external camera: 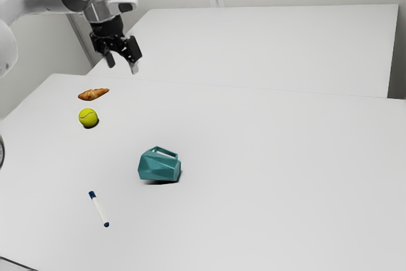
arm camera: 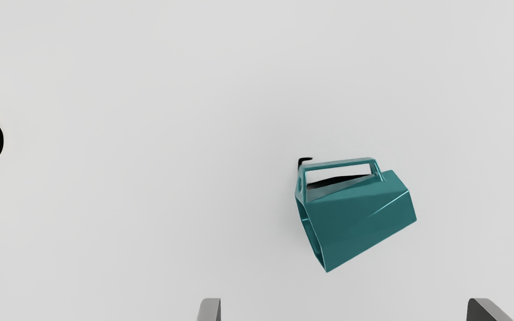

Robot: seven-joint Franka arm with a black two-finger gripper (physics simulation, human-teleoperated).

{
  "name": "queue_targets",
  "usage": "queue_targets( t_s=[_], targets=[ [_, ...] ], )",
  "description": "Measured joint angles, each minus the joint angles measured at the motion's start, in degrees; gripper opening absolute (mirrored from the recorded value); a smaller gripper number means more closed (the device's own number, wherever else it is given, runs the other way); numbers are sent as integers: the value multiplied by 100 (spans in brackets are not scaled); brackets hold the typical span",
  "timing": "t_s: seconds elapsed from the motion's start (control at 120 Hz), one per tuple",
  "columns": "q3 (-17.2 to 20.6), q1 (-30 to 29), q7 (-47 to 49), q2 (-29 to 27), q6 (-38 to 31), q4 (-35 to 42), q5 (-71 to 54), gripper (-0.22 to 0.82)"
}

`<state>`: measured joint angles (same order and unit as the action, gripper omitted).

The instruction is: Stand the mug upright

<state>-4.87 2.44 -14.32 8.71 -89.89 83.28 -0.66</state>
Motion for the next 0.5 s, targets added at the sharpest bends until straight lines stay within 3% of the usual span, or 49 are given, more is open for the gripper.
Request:
queue_targets(
  t_s=[0.1, 0.5],
  targets=[
    [-50, 9, -64, -96, -146, 293, 108, 60],
    [-1116, -14, -245, -396, -702, 2386, 2604, 60]
  ],
)
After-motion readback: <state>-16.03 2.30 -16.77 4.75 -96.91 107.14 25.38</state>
